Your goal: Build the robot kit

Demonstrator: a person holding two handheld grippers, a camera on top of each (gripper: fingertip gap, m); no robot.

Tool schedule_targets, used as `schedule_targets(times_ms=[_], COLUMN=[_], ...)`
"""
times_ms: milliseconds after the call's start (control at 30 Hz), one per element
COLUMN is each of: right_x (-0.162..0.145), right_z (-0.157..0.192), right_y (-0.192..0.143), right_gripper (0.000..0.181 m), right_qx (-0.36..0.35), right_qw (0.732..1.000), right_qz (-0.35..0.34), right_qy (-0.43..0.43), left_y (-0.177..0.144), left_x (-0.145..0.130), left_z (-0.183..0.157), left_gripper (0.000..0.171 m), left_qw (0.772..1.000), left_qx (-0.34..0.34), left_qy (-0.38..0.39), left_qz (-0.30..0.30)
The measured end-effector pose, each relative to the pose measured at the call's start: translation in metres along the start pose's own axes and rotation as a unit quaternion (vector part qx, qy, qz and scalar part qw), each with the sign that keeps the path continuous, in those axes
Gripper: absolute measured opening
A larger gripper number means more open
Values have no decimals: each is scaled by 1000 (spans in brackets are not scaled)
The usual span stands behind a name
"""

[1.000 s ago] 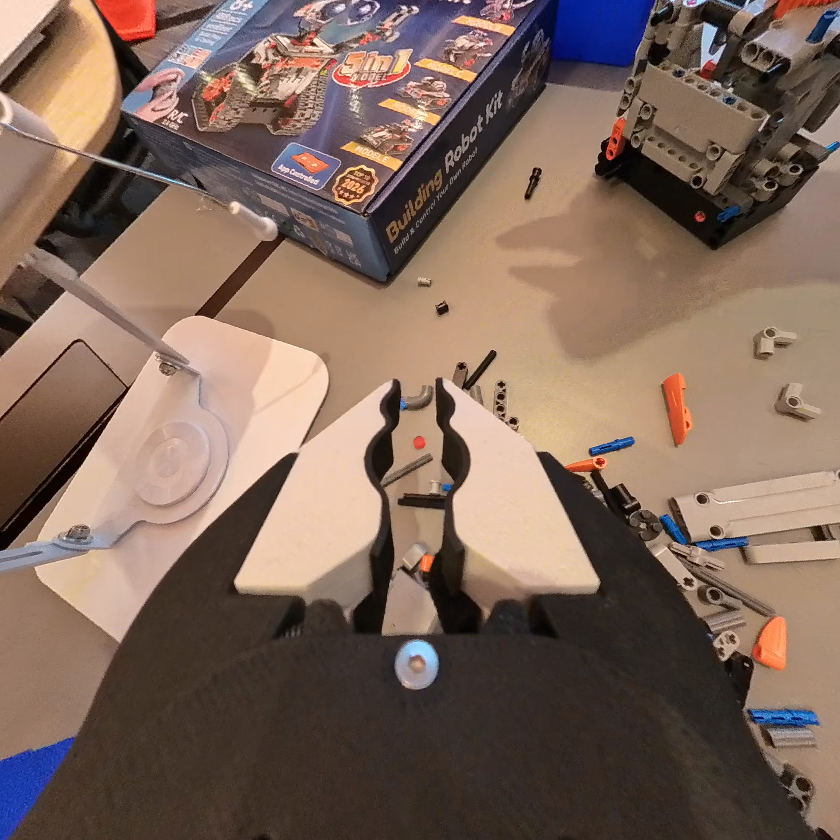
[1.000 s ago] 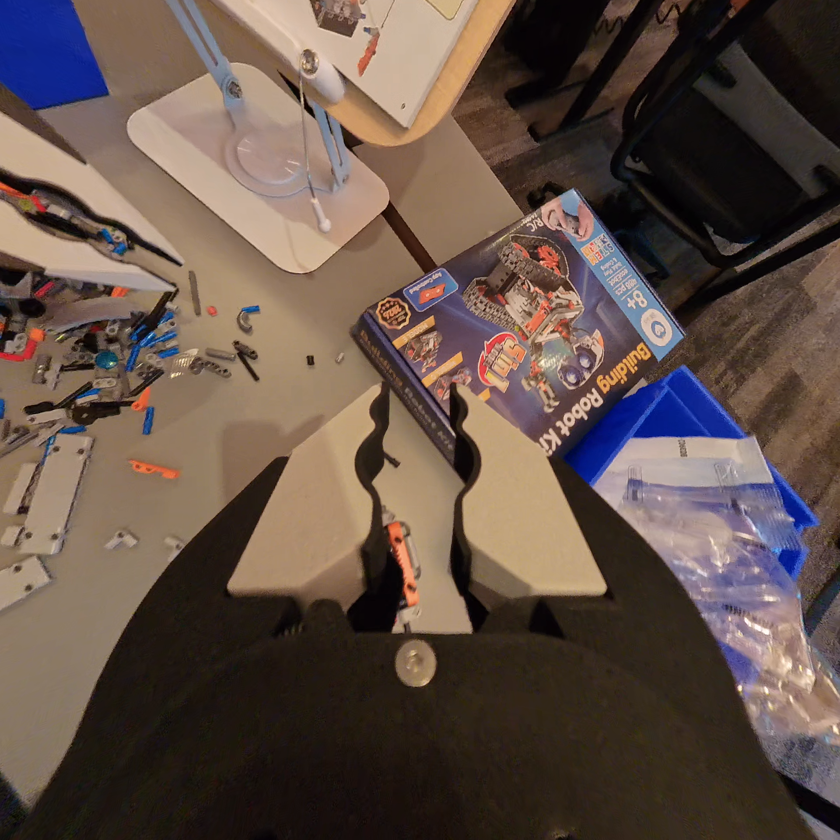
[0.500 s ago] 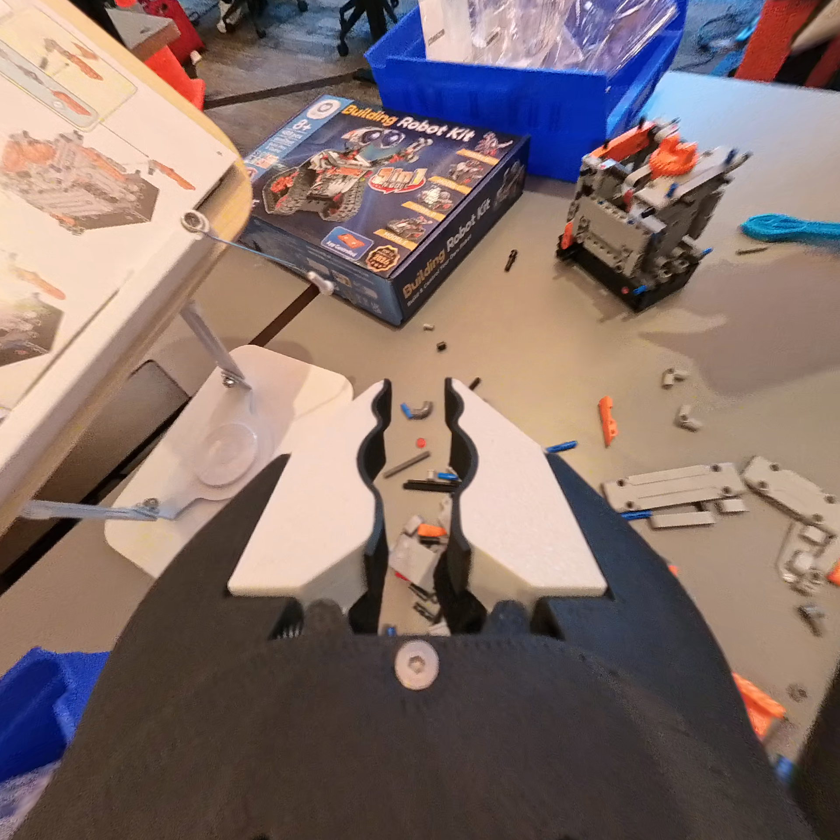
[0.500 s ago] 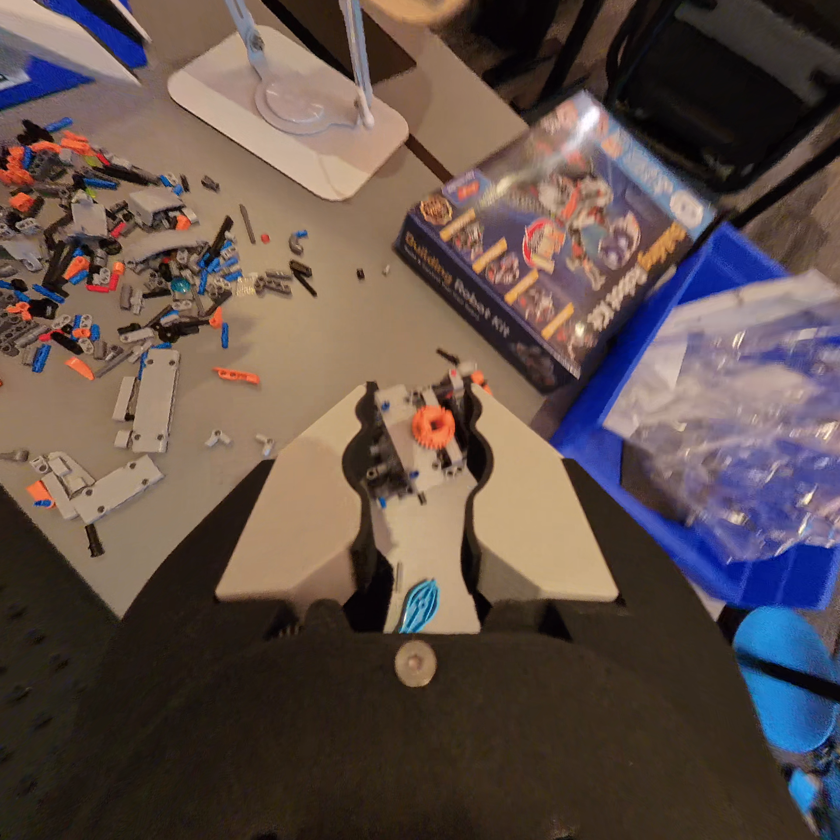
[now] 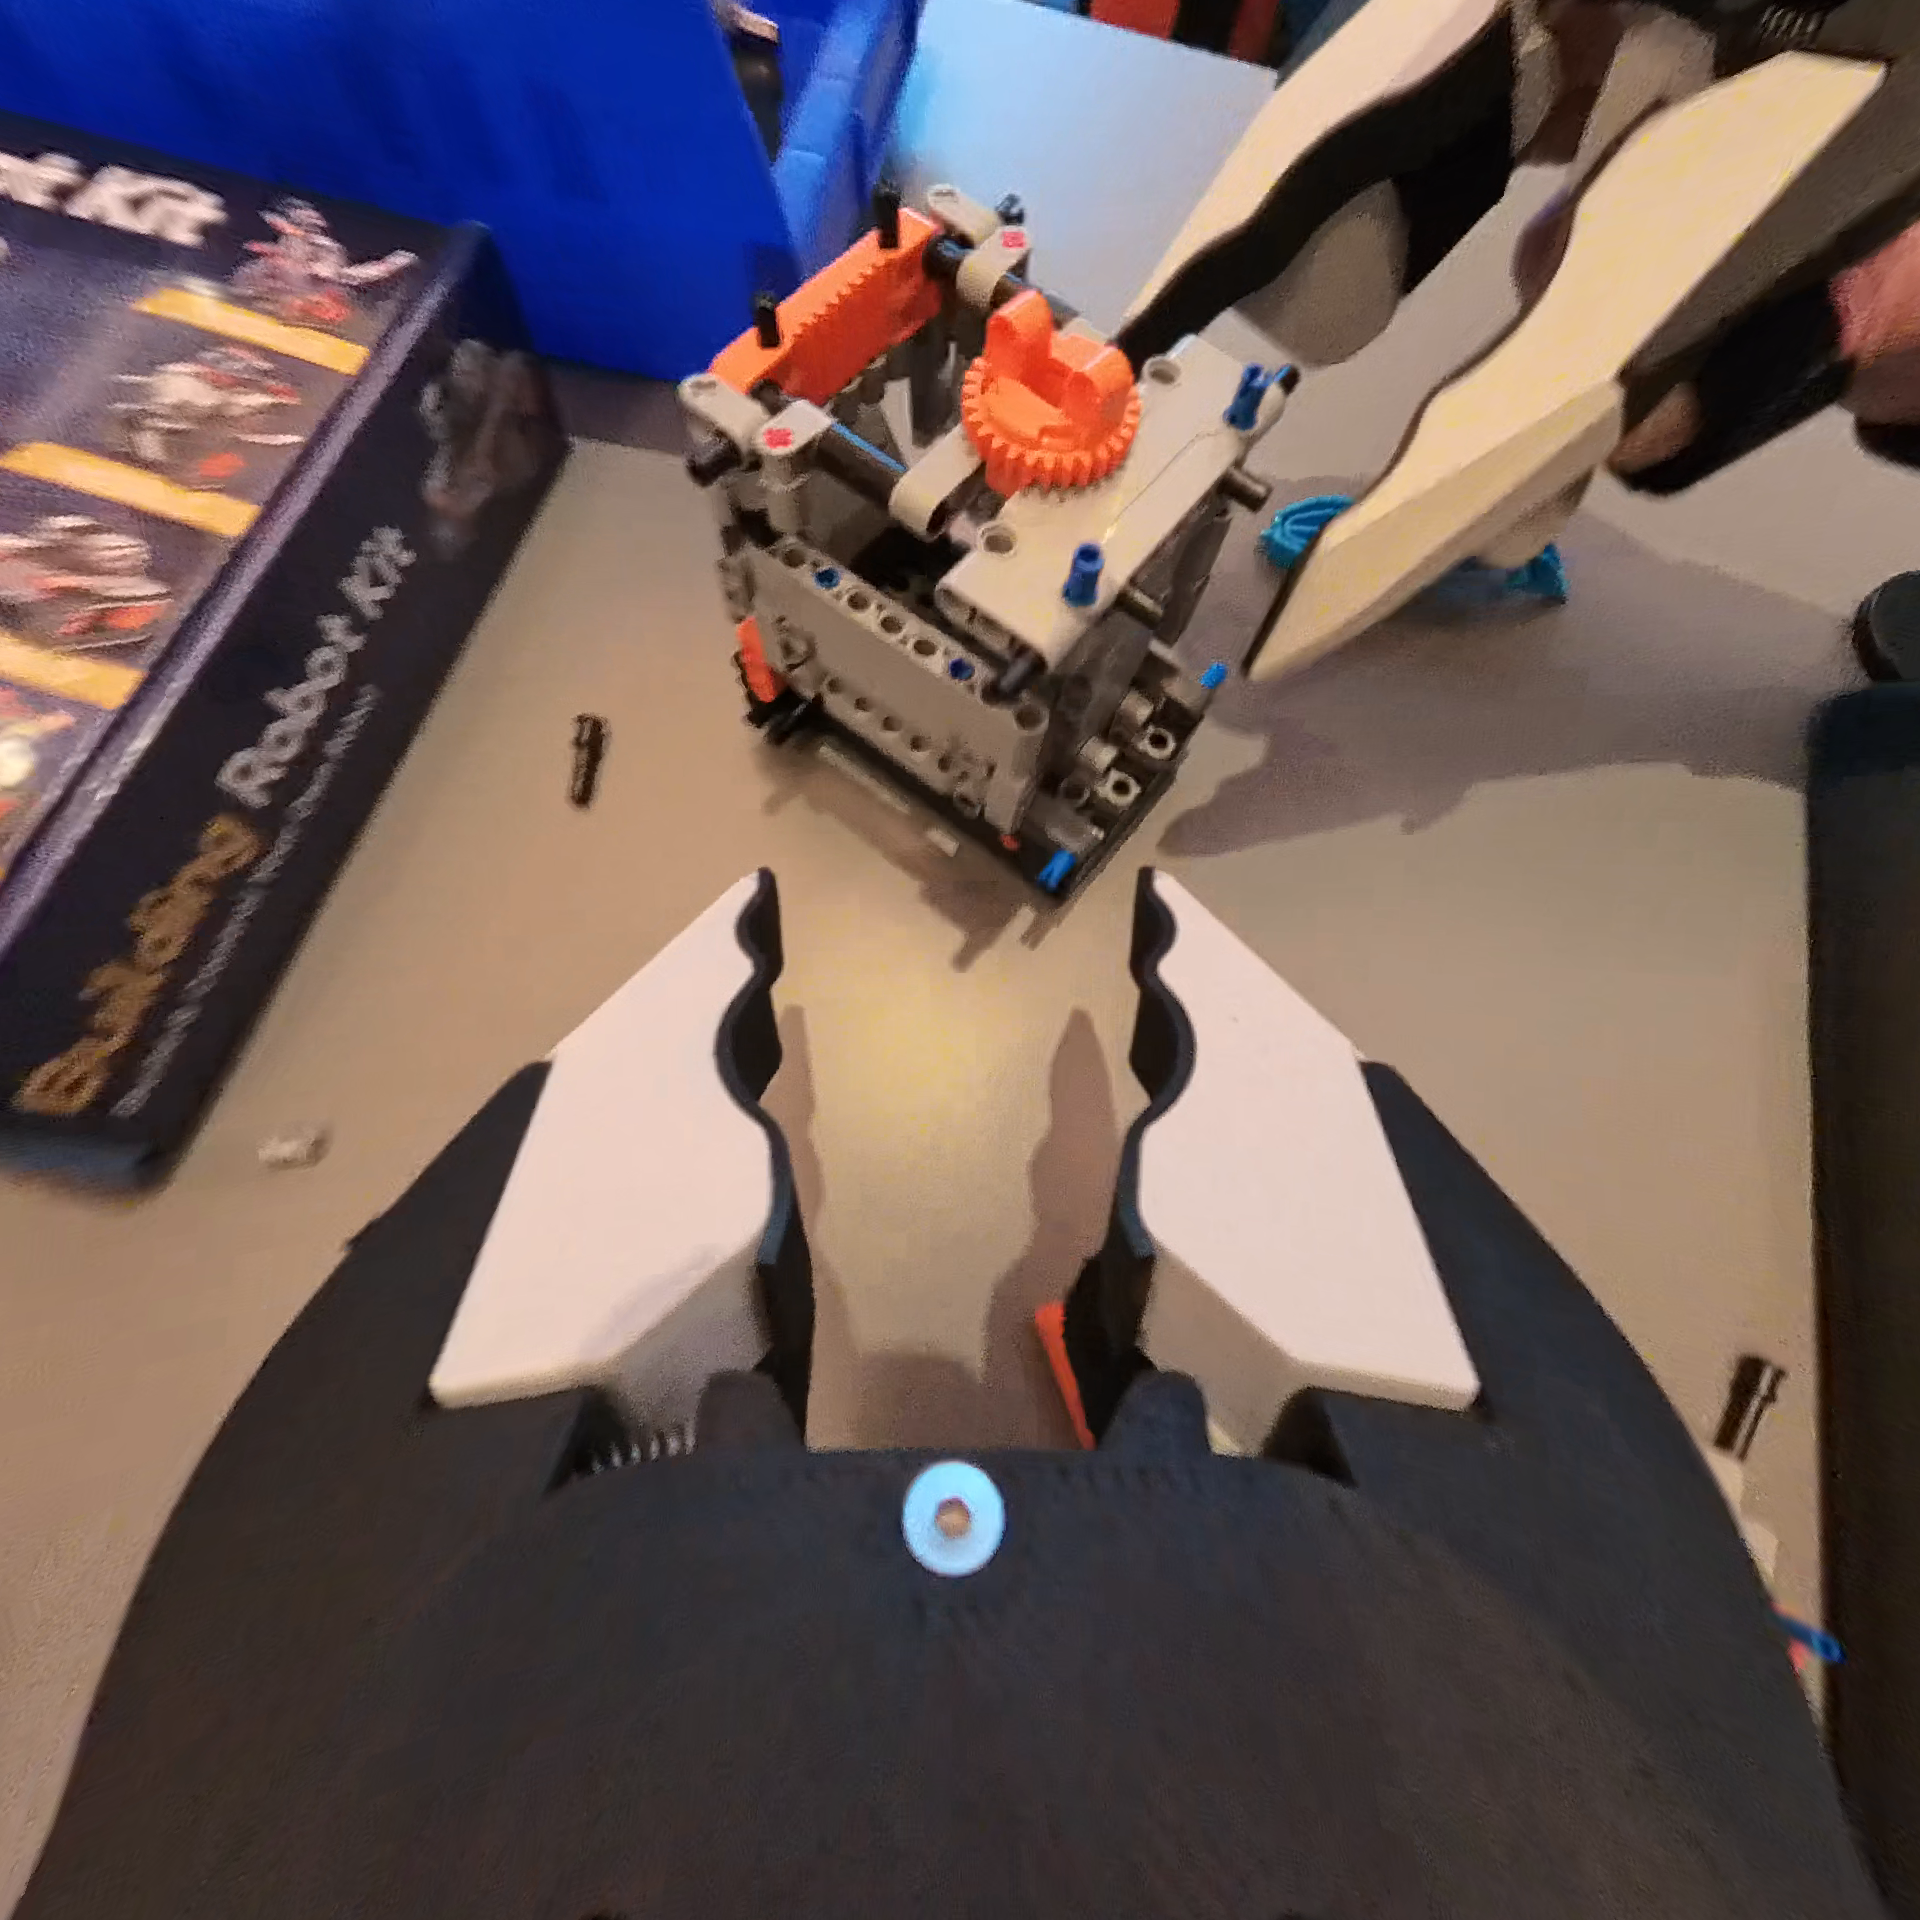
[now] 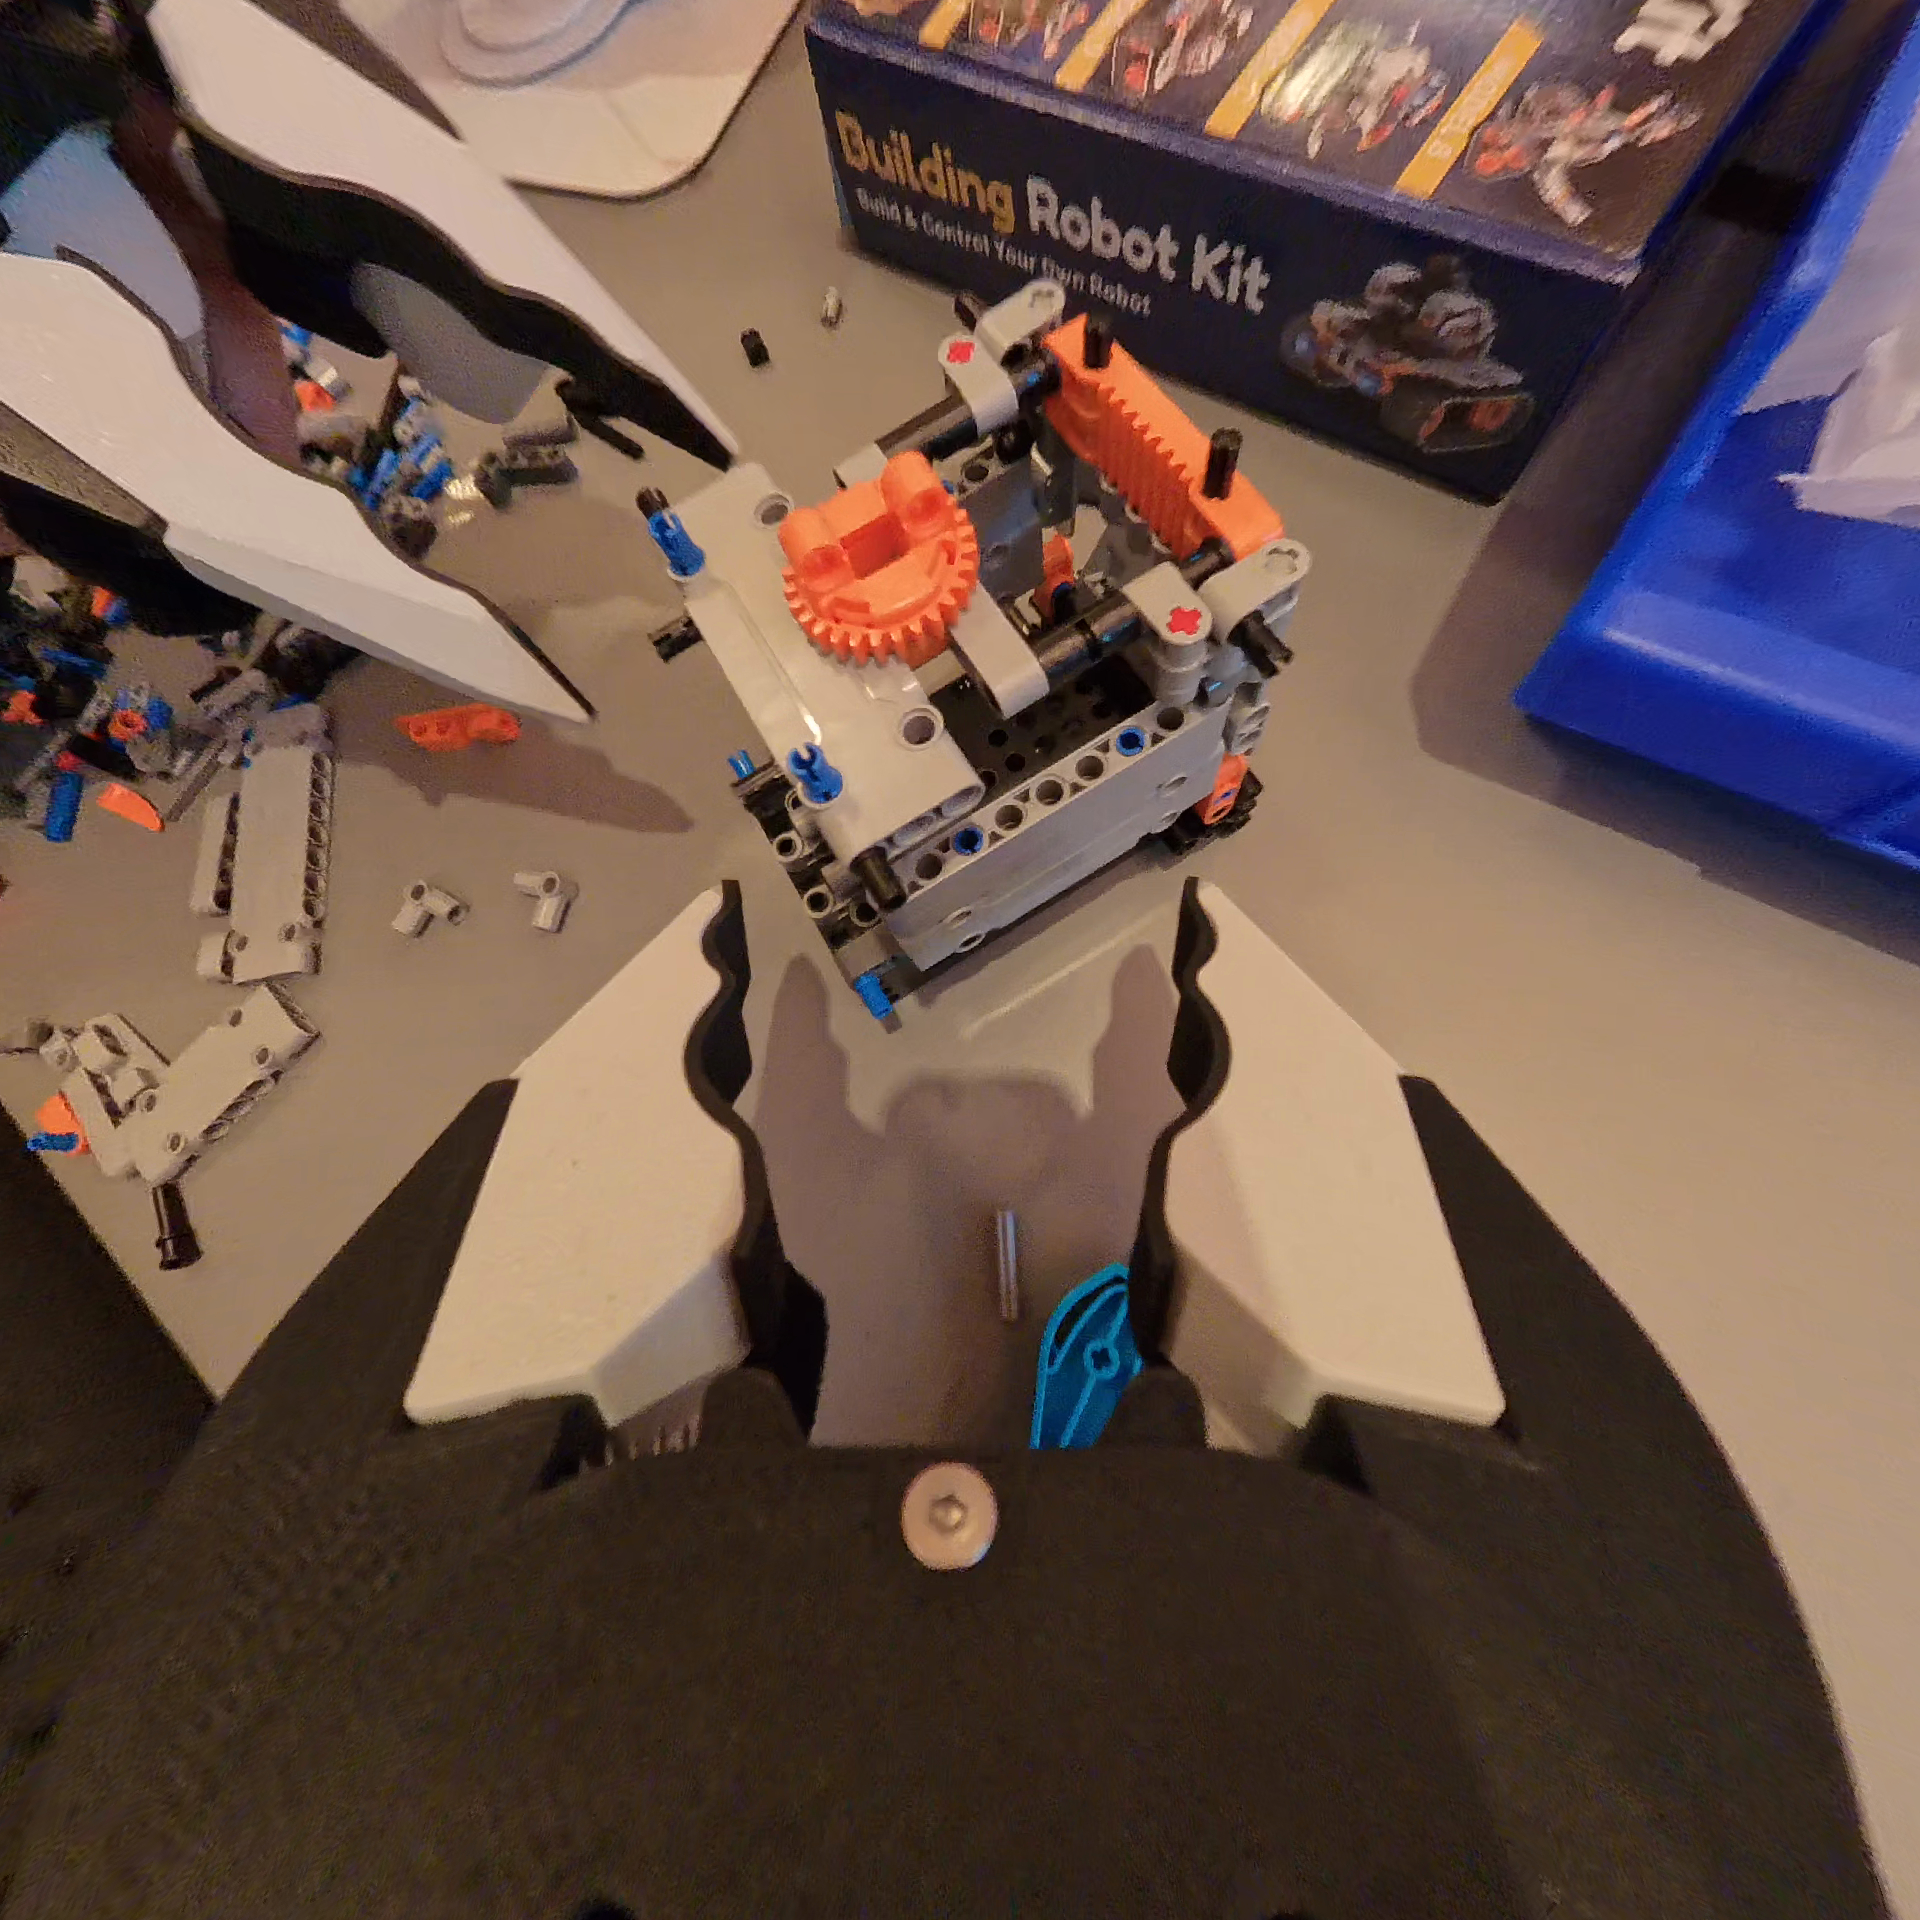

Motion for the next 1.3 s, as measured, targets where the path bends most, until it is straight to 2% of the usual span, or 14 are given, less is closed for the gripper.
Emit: schedule_targets(times_ms=[133, 167, 367, 500, 733, 800, 867, 933, 1000, 1100, 1200, 1233, 1300], right_x=[-4, -4, -11, -22, -57, -62, -61, -67, -79, -93, -99, -99, -101], right_z=[9, 10, 10, 20, 56, 62, 55, 39, 19, -1, -6, -8, -12], right_y=[19, 20, 14, 0, -36, -48, -65, -77, -77, -62, -48, -47, -49], right_gripper=[75, 68, 53, 53, 53, 62, 64, 59, 57, 55, 39, 25, 11], right_qx=[20, 19, 3, -3, -1, 13, 2, -31, -73, -110, -130, -134, -144], right_qw=[999, 999, 999, 998, 997, 997, 999, 999, 996, 991, 987, 987, 985], right_qz=[20, 21, 33, 49, 54, 46, 22, 21, 48, 80, 89, 86, 90], right_qy=[-20, -21, -36, -44, -62, -62, -44, -32, -24, -13, -22, -17, -23], left_y=[29, 33, 39, 42, 38, 37, 31, 20, 16, 26, 43, 49, 56], left_x=[12, 13, 19, 15, -4, -9, -12, -12, -13, -14, -13, -14, -13], left_z=[3, 3, -2, -22, -77, -87, -91, -91, -88, -86, -87, -88, -88], left_gripper=[61, 58, 45, 45, 41, 45, 56, 55, 57, 63, 62, 62, 63], left_qw=[999, 999, 999, 999, 998, 997, 997, 998, 998, 997, 997, 996, 996], left_qx=[-44, -48, -35, -43, -54, -60, -60, -55, -61, -73, -61, -63, -44], left_qy=[-13, -14, -1, 1, 17, 24, 16, 12, 3, -14, 0, 2, 16], left_qz=[-2, 2, 8, 20, 39, 45, 37, 25, 26, 31, 52, 60, 73])
Point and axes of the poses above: each gripper's, where its closed fingertips meet, y out along the fingers, x out of its top, z = x × y across the jaws, the point moved 7 cm from there along -y, back along the fingers, and after that the axes turned 13 degrees about -x, right-handed, at the moved point
